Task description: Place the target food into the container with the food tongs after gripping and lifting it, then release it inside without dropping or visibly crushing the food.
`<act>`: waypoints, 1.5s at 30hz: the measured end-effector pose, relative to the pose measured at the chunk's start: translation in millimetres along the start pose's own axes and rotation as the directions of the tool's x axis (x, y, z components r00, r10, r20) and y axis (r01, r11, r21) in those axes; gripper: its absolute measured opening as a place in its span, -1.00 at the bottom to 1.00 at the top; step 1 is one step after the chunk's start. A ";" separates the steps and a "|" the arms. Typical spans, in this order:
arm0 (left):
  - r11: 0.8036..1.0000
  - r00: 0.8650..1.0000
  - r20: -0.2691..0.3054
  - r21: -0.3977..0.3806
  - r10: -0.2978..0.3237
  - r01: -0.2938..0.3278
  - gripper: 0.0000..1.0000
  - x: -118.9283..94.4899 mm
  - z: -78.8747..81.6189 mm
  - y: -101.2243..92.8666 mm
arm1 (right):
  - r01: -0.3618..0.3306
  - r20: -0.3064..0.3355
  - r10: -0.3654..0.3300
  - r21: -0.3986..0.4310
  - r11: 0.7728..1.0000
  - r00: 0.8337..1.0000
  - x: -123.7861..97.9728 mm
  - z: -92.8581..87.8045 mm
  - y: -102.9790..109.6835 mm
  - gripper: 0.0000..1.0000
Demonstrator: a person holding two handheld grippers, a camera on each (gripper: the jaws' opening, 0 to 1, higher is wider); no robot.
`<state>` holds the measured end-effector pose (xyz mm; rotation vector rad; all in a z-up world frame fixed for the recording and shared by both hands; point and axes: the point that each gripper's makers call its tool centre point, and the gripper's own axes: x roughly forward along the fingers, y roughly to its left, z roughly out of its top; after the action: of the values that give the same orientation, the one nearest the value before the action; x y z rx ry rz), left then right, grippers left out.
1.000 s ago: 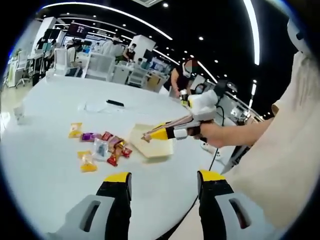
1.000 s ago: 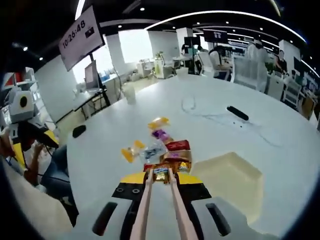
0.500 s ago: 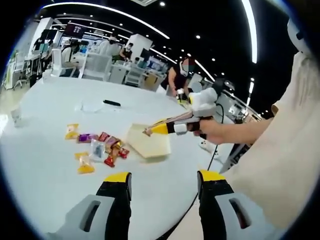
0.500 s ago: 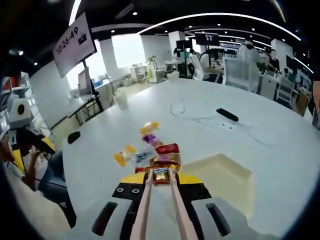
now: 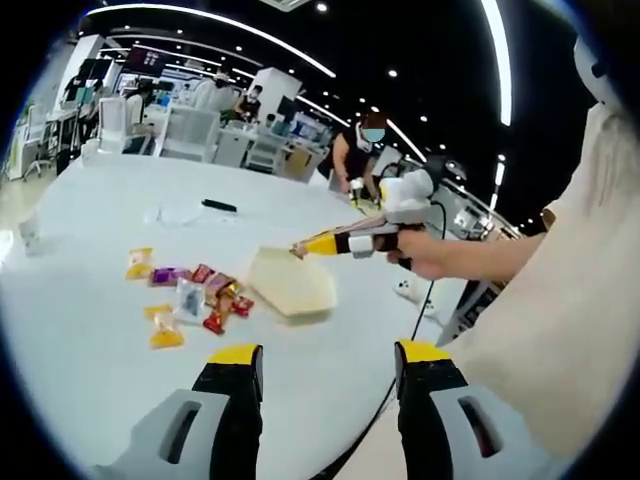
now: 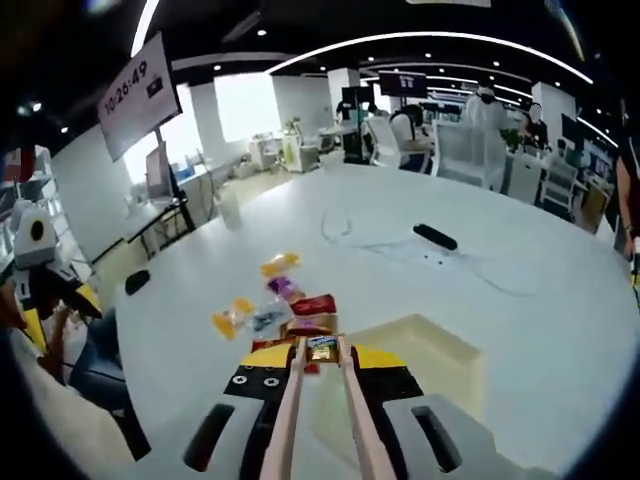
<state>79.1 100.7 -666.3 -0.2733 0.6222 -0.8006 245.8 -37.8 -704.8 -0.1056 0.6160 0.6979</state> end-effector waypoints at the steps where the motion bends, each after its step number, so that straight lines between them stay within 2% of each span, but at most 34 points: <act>1: 1.000 1.000 0.000 0.000 -0.001 0.001 0.04 0.3 0.2 -0.1 | 0.005 0.002 -0.005 0.002 1.000 1.000 -0.5 0.8 -2.1 -0.59; 28: 1.000 1.000 -0.002 0.000 -0.005 0.005 0.04 4.8 1.1 1.6 | 0.105 0.034 -0.107 0.072 0.992 0.994 -15.8 5.1 -53.4 -0.58; 45: 1.000 1.000 -0.003 -0.004 -0.008 0.008 0.03 6.2 -0.3 0.1 | 0.126 0.039 -0.130 0.087 0.988 0.991 -20.6 4.7 -61.3 -0.58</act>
<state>82.2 96.2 -669.2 -0.2782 0.6254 -0.8082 274.5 -95.2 -696.0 -0.0504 0.5894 0.5476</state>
